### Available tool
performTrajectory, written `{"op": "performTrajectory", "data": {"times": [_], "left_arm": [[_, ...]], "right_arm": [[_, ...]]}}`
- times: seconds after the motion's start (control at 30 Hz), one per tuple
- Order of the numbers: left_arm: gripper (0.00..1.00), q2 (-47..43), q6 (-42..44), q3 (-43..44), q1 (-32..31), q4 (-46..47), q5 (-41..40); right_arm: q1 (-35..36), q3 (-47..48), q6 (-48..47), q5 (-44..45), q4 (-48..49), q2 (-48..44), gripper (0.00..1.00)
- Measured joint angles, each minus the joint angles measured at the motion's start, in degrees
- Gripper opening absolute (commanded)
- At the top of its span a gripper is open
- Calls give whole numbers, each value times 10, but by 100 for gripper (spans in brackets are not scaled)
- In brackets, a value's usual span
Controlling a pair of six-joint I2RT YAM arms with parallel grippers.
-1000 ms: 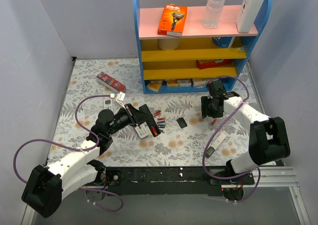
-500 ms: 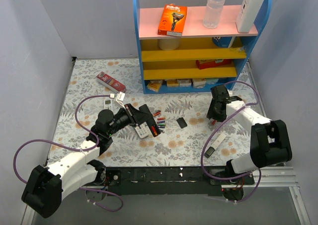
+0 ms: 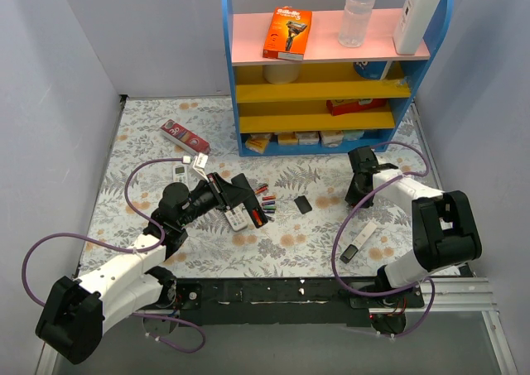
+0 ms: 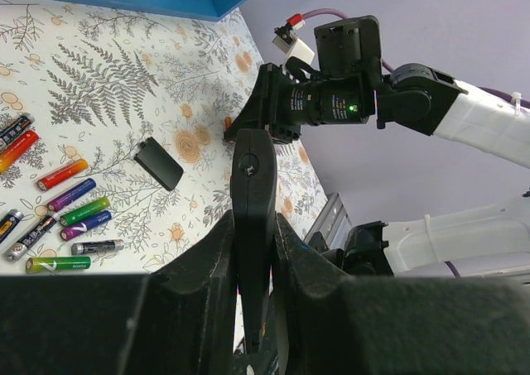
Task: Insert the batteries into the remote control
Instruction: Pick up the battery from the center of the board, then load the battery into the remote control.
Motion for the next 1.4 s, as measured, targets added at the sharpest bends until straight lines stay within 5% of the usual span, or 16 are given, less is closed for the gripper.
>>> {"op": "performTrajectory", "data": {"times": [0.43, 0.6, 1.0, 1.4], "left_arm": [[0, 3, -5, 0, 0, 1, 4], [0, 14, -14, 0, 0, 14, 13], [0, 50, -29, 0, 0, 86, 40], [0, 83, -45, 6, 0, 96, 37]], "right_arm": [[6, -23, -33, 2, 24, -22, 8], [42, -26, -79, 1, 6, -46, 7], [240, 96, -170, -47, -77, -142, 4], [476, 309, -150, -63, -157, -78, 4]]}}
